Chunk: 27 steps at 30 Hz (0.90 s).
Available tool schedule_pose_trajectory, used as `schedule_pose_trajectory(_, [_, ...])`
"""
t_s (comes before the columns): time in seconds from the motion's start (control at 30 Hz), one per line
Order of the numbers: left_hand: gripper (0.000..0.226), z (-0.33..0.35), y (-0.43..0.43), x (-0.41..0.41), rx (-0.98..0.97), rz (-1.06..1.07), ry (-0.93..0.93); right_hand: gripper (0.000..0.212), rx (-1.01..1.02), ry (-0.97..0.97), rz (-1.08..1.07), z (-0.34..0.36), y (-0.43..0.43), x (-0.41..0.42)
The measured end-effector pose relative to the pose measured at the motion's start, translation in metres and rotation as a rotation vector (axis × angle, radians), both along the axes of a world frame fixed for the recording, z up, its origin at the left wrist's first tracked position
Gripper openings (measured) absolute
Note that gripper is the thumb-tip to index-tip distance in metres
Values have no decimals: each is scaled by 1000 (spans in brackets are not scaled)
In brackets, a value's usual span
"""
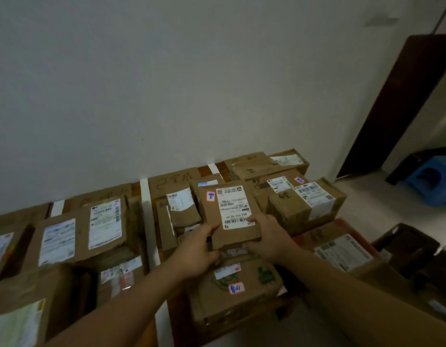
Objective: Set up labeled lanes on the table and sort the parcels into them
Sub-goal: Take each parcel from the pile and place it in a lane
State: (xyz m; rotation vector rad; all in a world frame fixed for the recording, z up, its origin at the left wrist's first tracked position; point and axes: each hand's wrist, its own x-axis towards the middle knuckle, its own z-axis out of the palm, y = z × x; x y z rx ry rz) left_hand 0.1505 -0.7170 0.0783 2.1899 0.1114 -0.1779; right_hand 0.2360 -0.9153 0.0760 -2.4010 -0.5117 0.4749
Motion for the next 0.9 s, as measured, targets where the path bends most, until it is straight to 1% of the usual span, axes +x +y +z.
schedule_pose_trajectory(0.1, [60,-3,-2,3,19,24,-7,59,33,6,43,-4,1,7])
schedule_pose_trajectory(0.2, [61,-2,-1,6,49,26,-3,62,11,27,87,-1,2,15])
schedule_pose_trajectory(0.23, [61,-1,-3,5,63,19,-6,68,-16,37,107,1,3,16])
schedule_pose_trajectory(0.3, [59,3,-4,2,87,7,-22,89,-119,41,137,9,5,19])
schedule_pose_trajectory(0.33, [61,5,-3,1,99,5,-31,99,-174,23,143,15,8,20])
schedule_pose_trajectory(0.37, [63,10,-2,-1,108,11,-39,105,-207,-4,143,23,13,19])
schedule_pose_trajectory(0.4, [63,15,2,-3,113,26,-49,105,-210,-29,142,30,19,18])
schedule_pose_trajectory(0.5, [57,41,21,-15,150,99,-119,94,-200,-116,192,53,49,8])
schedule_pose_trajectory(0.57, [67,56,46,-30,232,196,-129,90,-207,-186,256,68,74,-6])
schedule_pose_trajectory(0.63, [70,72,78,-54,338,255,-141,86,-177,-208,313,84,102,-26])
schedule_pose_trajectory(0.7, [71,89,115,-87,420,296,-133,86,-186,-228,361,98,134,-51])
schedule_pose_trajectory(0.8, [72,108,173,-151,486,364,-116,82,-184,-324,420,115,193,-96])
schedule_pose_trajectory(0.9, [75,124,231,-230,518,475,-81,79,-149,-314,508,127,262,-154])
